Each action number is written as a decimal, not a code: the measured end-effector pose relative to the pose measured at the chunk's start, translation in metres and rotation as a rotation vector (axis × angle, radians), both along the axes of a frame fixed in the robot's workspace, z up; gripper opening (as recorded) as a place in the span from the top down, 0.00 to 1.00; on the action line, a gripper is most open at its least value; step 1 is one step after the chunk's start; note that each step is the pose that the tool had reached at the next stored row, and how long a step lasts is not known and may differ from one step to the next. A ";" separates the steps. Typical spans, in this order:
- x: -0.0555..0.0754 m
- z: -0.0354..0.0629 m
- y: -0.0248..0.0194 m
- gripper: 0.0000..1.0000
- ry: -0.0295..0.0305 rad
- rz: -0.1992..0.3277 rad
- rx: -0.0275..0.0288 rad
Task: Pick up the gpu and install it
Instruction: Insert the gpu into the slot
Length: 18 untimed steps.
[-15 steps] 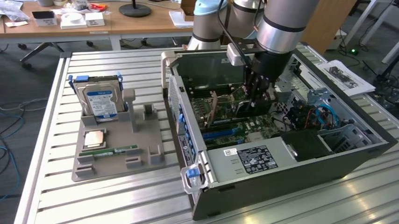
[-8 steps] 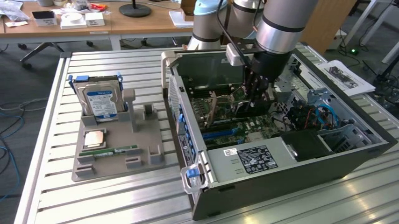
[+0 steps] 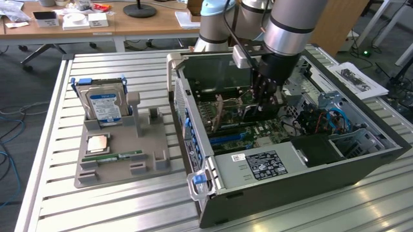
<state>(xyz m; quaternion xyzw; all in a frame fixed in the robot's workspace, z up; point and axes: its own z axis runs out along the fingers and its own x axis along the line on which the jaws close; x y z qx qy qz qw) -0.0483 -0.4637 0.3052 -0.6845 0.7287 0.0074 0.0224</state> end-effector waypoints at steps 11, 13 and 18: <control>-0.001 0.0000 0.0000 0.73 -0.0002 0.000 0.0000; -0.002 0.0000 0.0000 0.73 -0.0001 0.000 0.0000; -0.005 0.0000 0.0000 0.73 -0.0003 0.000 0.0000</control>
